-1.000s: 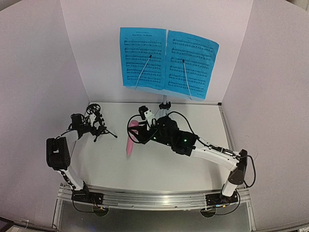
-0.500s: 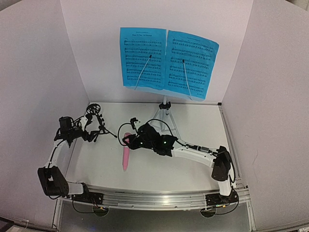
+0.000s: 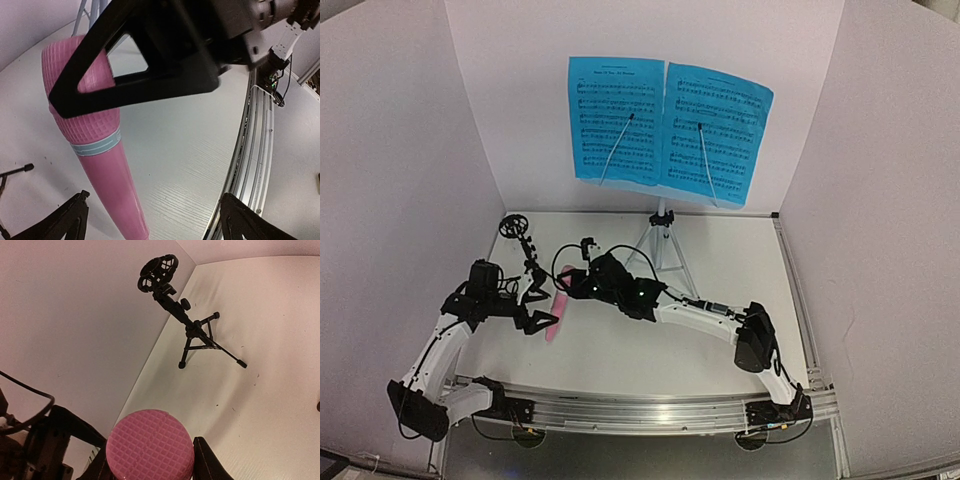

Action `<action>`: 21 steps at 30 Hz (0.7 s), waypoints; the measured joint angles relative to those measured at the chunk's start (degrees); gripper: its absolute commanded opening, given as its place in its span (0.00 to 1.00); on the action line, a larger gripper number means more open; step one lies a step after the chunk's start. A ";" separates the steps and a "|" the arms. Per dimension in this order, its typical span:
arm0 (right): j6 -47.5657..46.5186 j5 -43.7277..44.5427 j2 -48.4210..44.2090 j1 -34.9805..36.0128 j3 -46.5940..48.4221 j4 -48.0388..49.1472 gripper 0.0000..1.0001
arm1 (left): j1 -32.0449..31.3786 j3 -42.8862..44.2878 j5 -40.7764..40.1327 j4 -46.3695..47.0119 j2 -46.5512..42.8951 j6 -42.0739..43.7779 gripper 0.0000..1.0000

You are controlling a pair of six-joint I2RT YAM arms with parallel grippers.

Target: Pack up the instrument practice props

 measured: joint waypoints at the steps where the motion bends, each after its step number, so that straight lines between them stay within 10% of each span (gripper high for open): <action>1: 0.25 -0.35 0.20 0.00 0.11 0.57 0.00 | -0.24 -0.25 -1.15 0.03 0.44 -0.62 0.84; 6: 1.92 -3.25 0.67 0.00 1.14 2.91 0.00 | -2.44 -0.41 -6.66 0.64 4.71 -3.18 0.59; 11: 3.12 -4.65 0.78 -0.37 1.55 3.32 0.00 | -3.67 -0.24 -9.84 2.13 7.09 -5.84 0.03; 14: 2.69 -4.49 0.78 -0.35 1.51 3.29 0.03 | -3.42 -0.04 -11.31 2.56 7.34 -8.33 0.00; 16: 2.79 -4.37 0.78 -0.46 1.27 3.82 0.27 | -3.73 0.36 -12.09 2.45 7.37 -9.85 0.00; 18: 3.16 -4.01 0.78 -0.56 0.40 5.35 0.79 | -4.11 0.86 -13.50 1.93 7.35 -11.22 0.00; 21: 3.90 -2.57 0.45 -0.51 -2.44 7.31 0.87 | -4.90 1.41 -18.20 -0.02 7.37 -13.23 0.00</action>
